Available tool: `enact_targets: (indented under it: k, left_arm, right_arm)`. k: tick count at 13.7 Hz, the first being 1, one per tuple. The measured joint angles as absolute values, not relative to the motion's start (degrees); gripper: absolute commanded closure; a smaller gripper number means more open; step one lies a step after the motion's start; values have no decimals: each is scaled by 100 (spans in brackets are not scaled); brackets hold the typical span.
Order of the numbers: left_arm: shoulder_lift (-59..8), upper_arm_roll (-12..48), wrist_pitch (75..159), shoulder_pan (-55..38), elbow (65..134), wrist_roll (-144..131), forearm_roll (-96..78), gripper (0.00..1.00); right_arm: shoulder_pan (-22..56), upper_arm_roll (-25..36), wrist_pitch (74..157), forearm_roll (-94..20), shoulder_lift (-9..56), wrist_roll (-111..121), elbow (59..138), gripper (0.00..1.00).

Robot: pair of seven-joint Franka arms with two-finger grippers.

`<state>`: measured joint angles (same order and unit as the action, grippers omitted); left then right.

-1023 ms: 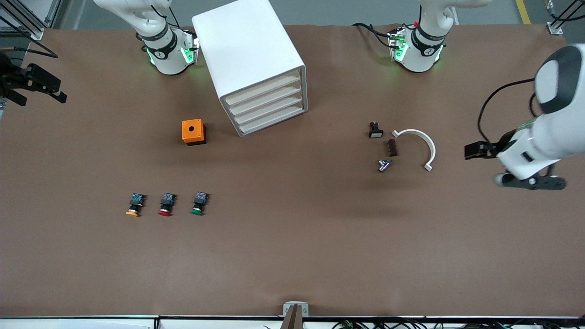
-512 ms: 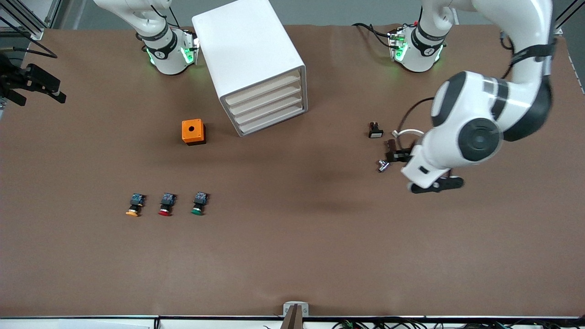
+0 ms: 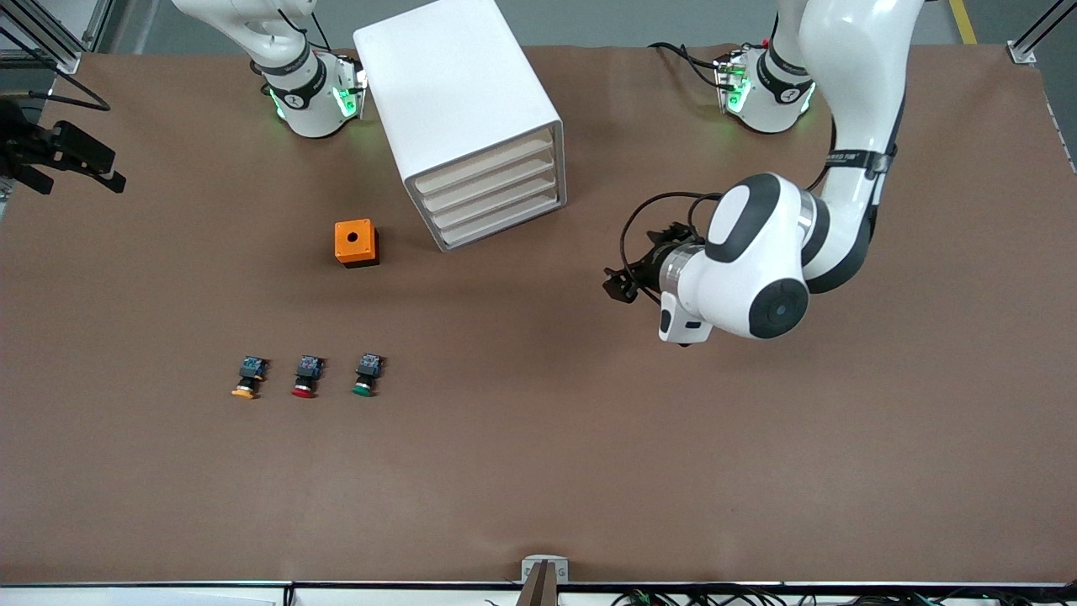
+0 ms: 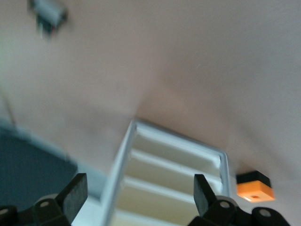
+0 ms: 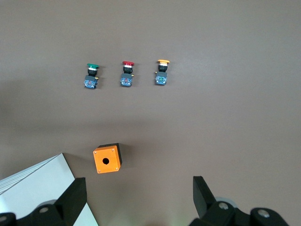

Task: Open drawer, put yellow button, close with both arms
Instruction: 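Move the left gripper toward the white cabinet's lowest drawer handle, then grasp the drawer handle with the left gripper while the right arm rises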

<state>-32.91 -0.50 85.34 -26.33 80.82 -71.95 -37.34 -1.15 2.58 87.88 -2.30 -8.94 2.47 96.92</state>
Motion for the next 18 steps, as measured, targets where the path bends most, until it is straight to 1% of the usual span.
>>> enact_targets:
  k: [2, 4, 7, 8, 9, 10, 12, 13, 18]
  left_arm:
    - [-3609, 26, 8116, -2631, 7924, -8602, -4338, 1]
    - [-3926, 258, 7786, -2617, 7859, -9990, -4777, 1]
    - [-4297, 535, 7578, -2637, 7809, -11547, -5320, 1]
    - [-4392, 580, 7549, -2637, 7806, -12007, -5499, 5]
    - [-4498, 599, 7527, -2637, 7805, -12420, -5692, 15]
    - [-4613, 601, 7516, -2635, 7804, -12744, -5845, 27]
    - [-4837, 601, 7507, -2632, 7803, -13148, -6002, 44]
    - [-4927, 603, 7501, -2632, 7802, -13229, -6083, 50]
    - [-5036, 686, 7454, -2696, 7799, -13305, -6344, 52]
  right_arm:
    - [-115, 258, 8788, -229, -894, 245, 9695, 0]
    - [-115, 259, 8788, -229, -894, 244, 9695, 0]
    - [-115, 264, 8795, -229, -894, 245, 9679, 0]
    - [-115, 266, 8795, -229, -894, 244, 9668, 0]
    - [-115, 269, 8795, -229, -894, 245, 9663, 0]
    - [-115, 273, 8794, -229, -894, 245, 9663, 0]
    - [-117, 285, 8791, -229, -885, 245, 9668, 0]
    - [-119, 296, 8790, -224, -865, 245, 9671, 0]
    - [-135, 336, 8840, -219, -509, 244, 9679, 0]
